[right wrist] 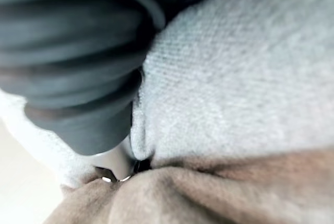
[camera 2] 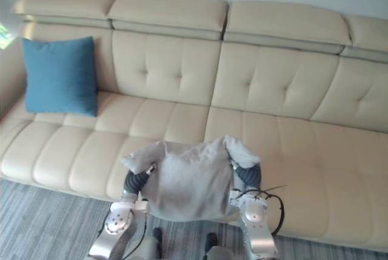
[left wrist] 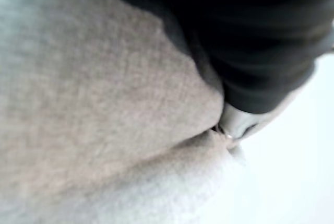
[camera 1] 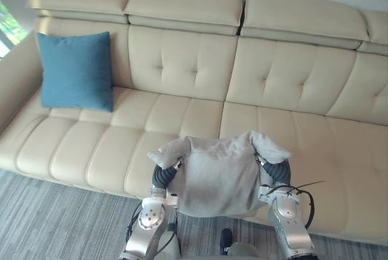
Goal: Pick up cushions and gather them together orderly.
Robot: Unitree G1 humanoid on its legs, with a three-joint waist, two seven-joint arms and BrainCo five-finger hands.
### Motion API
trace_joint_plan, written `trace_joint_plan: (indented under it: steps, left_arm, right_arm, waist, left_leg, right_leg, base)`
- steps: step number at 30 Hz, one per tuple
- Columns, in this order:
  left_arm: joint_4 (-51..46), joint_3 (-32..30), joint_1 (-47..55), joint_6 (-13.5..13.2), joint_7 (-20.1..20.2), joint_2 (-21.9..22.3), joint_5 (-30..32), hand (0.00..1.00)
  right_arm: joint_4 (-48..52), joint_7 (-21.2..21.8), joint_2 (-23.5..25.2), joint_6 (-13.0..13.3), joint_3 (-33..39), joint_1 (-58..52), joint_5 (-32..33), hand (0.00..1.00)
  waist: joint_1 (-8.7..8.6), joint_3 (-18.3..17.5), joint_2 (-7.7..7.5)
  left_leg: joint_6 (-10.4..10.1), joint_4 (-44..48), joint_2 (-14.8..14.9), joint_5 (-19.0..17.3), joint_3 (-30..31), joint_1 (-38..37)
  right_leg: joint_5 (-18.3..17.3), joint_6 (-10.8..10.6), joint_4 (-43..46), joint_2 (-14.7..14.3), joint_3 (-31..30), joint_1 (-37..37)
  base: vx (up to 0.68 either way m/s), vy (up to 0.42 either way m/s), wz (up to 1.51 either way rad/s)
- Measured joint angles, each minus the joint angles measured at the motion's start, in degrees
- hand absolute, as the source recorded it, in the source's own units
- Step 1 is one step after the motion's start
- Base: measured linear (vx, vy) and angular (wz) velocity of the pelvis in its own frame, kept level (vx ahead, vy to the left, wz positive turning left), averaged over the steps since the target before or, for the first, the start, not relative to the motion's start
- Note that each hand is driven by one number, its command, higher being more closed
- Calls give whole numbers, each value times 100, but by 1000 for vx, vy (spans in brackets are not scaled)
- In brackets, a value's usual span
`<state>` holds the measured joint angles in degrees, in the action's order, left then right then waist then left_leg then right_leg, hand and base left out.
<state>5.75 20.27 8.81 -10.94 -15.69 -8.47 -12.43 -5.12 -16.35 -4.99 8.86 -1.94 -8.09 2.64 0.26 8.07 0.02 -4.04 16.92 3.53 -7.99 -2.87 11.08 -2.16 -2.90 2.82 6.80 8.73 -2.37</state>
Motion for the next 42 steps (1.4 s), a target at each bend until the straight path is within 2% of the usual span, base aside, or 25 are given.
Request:
trace_joint_plan:
  steps: [3, 5, 10, 15, 17, 22, 27, 29, 30, 34, 35, 36, 39, 42]
  left_arm:
    - [-261, 17, 127, -1, -1, -29, 5, 100]
    - [-467, 65, 98, -12, -1, -128, 26, 100]
    - [-519, 102, -133, -5, -78, -211, 121, 100]
    - [-517, -40, -1542, 4, -588, -269, 281, 100]
    - [-501, -191, -2222, 1, -866, -281, 294, 100]
    - [-117, -468, -3748, -110, -1438, -399, 349, 100]
    - [643, -757, -4637, -171, -1689, -433, 346, 100]
    - [869, -815, -4811, -171, -1690, -443, 341, 100]
    - [1035, -822, -4936, -171, -1691, -457, 338, 100]
    - [1264, -880, -5123, -187, -1693, -462, 332, 100]
    - [1304, -933, -5228, -206, -1697, -463, 332, 0]
    - [1399, -965, -5376, -209, -1702, -467, 332, 0]
    - [1646, -980, -5573, -217, -1801, -554, 332, 0]
    - [2194, -988, -6284, -216, -1804, -831, 335, 0]
  right_arm:
    - [32, 1, 48, 0, -11, -14, -2, 100]
    - [177, 1, 29, 0, -13, -47, -3, 100]
    - [251, -88, -55, 8, -13, 203, -31, 100]
    - [250, -494, -277, 7, -13, 1509, -41, 100]
    - [248, -665, -320, 9, -10, 2176, -40, 100]
    - [-85, -1016, -524, 90, -3, 3628, -39, 100]
    - [-935, -1163, -525, 124, -4, 4740, -28, 100]
    - [-1137, -1202, -509, 123, -4, 4934, -27, 100]
    - [-1296, -1233, -509, 122, 2, 5056, -24, 100]
    - [-1402, -1329, -446, 135, 7, 5167, -14, 100]
    - [-1402, -1348, -427, 140, 23, 5257, -14, 100]
    - [-1410, -1351, -417, 140, 73, 5353, -14, 0]
    - [-1519, -1376, -405, 147, 145, 5444, -14, 0]
    - [-1876, -1500, -412, 209, 313, 5962, -10, 0]
  waist:
    - [18, -1, 8]
    - [17, 2, 15]
    - [-3, 6, 20]
    - [-43, 137, 45]
    - [-40, 351, 55]
    - [-25, 515, 91]
    - [10, 838, 98]
    - [14, 910, 105]
    - [6, 1056, 103]
    - [-13, 1219, 108]
    - [-25, 1219, 108]
    - [-25, 1224, 109]
    - [-27, 1228, 106]
    - [-42, 1307, 110]
  left_leg:
    - [27, -190, -80, 17, -144, -165]
    - [135, -457, -91, 92, -169, -208]
    - [85, -1066, -50, 366, -446, -283]
    - [96, -1302, -29, 673, -567, 311]
    - [102, -1309, -23, 744, -565, 391]
    - [121, -1583, -33, 1107, -448, 844]
    - [134, -1865, -63, 1400, -427, 1037]
    - [132, -2001, -87, 1516, -419, 1122]
    - [141, -2058, -96, 1572, -414, 1119]
    - [147, -2096, -122, 1617, -420, 1219]
    - [152, -2097, -125, 1642, -417, 1288]
    - [139, -2106, -123, 1661, -416, 1321]
    - [145, -2160, -117, 1696, -415, 1318]
    - [148, -2278, -117, 1838, -415, 1462]
  right_leg:
    - [8, -102, -24, 83, -137, 4]
    - [38, -130, -113, 75, -189, -66]
    - [247, -71, -348, 5, -425, -342]
    - [609, -34, -538, -55, -547, -1018]
    - [667, -44, -536, -57, -563, -1104]
    - [844, -16, -525, -42, -456, -1623]
    - [948, 7, -522, -52, -422, -1935]
    - [1003, -3, -537, -62, -421, -2075]
    - [1053, 2, -582, -60, -420, -2077]
    - [1113, -11, -630, -45, -423, -2177]
    - [1129, -20, -631, -42, -423, -2241]
    - [1149, -17, -649, -44, -423, -2264]
    - [1166, -2, -668, -54, -424, -2277]
    - [1292, 10, -743, -69, -431, -2449]
  base:
    - [52, 57, -23]
    - [24, -18, -16]
    - [2, -41, -32]
    - [-62, -24, -14]
    - [-84, -5, -2]
    - [-122, -19, 14]
    - [-89, -17, 4]
    - [-68, 4, 3]
    - [-45, 9, 2]
    - [-8, 3, 0]
    - [-17, 16, 3]
    - [0, 0, 0]
    - [-10, 1, -1]
    - [-40, 6, -2]
